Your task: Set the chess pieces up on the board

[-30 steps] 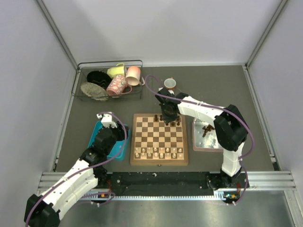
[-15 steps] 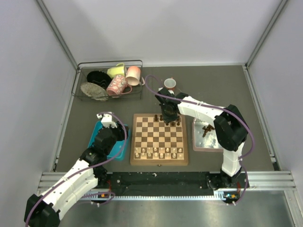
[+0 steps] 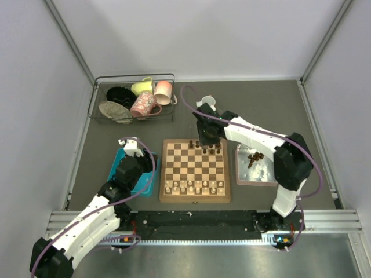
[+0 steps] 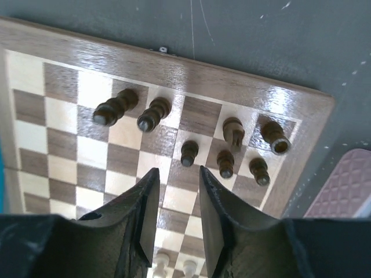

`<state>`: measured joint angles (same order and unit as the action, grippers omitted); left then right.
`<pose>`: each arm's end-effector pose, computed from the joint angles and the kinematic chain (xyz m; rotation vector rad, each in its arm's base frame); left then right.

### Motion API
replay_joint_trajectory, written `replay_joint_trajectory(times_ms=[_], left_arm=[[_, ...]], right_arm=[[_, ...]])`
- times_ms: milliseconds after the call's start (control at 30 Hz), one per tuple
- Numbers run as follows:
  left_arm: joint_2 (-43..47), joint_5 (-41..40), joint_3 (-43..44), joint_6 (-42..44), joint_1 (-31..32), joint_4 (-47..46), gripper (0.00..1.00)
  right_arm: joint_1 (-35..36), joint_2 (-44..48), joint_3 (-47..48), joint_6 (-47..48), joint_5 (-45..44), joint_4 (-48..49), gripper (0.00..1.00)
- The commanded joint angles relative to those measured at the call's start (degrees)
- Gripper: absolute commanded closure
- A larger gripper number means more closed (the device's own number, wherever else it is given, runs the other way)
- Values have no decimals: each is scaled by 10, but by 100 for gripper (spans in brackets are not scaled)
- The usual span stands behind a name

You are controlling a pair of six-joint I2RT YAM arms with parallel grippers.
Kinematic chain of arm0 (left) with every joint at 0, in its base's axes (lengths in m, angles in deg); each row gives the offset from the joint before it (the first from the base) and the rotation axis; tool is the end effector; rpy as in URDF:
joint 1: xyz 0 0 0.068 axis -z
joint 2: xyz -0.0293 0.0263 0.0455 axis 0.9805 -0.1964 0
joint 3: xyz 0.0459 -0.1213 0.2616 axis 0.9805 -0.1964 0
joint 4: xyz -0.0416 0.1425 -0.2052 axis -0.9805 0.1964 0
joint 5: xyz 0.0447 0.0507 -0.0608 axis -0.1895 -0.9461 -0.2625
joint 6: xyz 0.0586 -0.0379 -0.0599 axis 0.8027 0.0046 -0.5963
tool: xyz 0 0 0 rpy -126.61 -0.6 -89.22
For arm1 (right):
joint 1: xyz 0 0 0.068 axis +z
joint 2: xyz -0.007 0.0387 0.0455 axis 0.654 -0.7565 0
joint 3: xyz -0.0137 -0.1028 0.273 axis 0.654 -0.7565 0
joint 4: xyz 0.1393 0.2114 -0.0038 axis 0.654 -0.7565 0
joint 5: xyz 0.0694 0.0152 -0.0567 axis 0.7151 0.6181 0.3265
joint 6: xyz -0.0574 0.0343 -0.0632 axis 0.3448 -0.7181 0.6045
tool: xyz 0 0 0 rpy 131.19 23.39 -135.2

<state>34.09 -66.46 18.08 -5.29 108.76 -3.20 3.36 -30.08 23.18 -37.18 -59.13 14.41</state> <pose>0.1578 -0.0673 0.1954 -0.0908 1.9171 -0.4096 0.2962 0.2702 0.2164 -0.2472 2.6625 0.2232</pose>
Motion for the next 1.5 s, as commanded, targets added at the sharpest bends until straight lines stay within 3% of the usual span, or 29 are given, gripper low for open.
replay_joint_trajectory(times_ms=[0,133,267,400,500,1000,1467], left_arm=[[5,-4,-8,6,-1,-32,44],[3,-2,-8,7,-1,-33,44],[2,-1,-8,7,-1,-35,44],[-2,2,-7,7,-1,-38,44],[-6,4,-6,8,-1,-39,44],[-12,7,-4,9,-1,-41,44],[-12,7,-5,10,-1,-42,44]], right_arm=[[6,101,-6,5,-43,14,63],[-10,217,-73,4,-90,14,63],[-106,325,-172,-22,-73,19,63],[-211,412,-276,-24,-32,34,43],[-265,446,-325,-17,-44,34,41],[-330,365,-392,-31,-39,89,62],[-340,318,-395,-17,6,133,64]])
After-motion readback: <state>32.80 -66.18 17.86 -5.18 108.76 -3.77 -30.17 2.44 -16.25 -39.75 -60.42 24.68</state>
